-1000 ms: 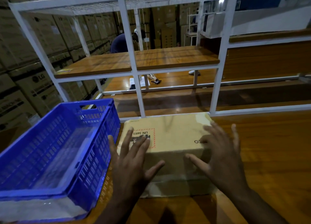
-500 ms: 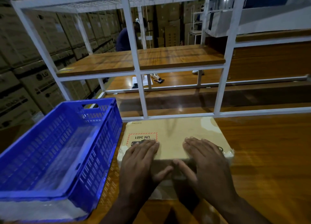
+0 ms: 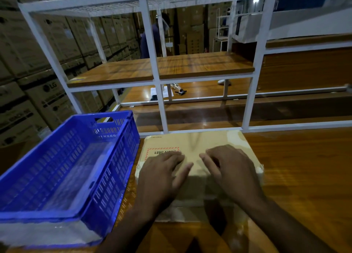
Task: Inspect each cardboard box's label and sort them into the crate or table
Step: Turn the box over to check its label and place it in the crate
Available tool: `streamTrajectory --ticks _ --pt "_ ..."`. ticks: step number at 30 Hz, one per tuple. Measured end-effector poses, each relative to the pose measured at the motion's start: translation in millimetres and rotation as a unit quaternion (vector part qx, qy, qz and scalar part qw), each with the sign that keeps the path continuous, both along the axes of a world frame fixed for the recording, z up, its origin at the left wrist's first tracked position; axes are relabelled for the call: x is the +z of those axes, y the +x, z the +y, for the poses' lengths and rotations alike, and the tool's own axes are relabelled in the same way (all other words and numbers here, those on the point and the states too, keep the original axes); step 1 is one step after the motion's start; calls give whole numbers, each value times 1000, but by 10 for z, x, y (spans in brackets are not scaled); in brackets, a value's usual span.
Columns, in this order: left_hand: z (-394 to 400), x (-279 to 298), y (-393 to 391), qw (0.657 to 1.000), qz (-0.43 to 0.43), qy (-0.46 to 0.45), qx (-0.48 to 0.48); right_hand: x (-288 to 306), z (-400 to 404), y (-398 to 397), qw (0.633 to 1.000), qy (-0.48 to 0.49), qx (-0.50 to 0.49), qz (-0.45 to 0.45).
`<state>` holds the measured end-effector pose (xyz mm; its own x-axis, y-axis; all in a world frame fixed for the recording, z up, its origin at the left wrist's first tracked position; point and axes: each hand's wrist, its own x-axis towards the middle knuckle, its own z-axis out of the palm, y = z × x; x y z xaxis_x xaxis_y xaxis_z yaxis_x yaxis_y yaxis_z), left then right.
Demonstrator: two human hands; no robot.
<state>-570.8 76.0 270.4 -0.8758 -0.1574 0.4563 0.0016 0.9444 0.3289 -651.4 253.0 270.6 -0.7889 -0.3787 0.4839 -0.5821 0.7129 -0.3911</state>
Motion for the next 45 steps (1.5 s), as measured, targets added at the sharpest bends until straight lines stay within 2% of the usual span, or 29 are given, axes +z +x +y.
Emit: streamTrajectory --ticks 3,6,8,10,12,17,23,32,37,42,45 --pt "-228 79 -104 999 -4 20 41 145 47 -245 997 57 -52 -5" --pt "-499 68 -161 987 -51 85 130 141 187 -452 986 69 -124 -83" --pt "-603 57 -162 968 -75 169 170 98 242 -518 982 40 -139 -125" --pt "-630 53 -169 939 -93 293 157 91 240 -537 977 20 -136 -163" --pt "-604 40 -140 921 -111 351 127 92 228 -505 974 20 -131 -183" --pt "-558 -12 36 944 -80 308 87 55 338 -255 981 2 -136 -137" --pt "-489 -80 141 940 15 334 64 111 447 -93 986 -75 -141 -55" --pt "-400 -533 251 965 22 249 77 -256 618 60 980 -88 -118 -137" --pt "-330 -686 327 981 38 165 93 -434 622 177 980 -33 -139 -140" --pt "-196 -881 431 985 -51 137 95 -701 595 294 984 68 -99 -133" --pt "-200 -895 428 989 -56 88 105 -764 600 291 979 105 -103 -139"
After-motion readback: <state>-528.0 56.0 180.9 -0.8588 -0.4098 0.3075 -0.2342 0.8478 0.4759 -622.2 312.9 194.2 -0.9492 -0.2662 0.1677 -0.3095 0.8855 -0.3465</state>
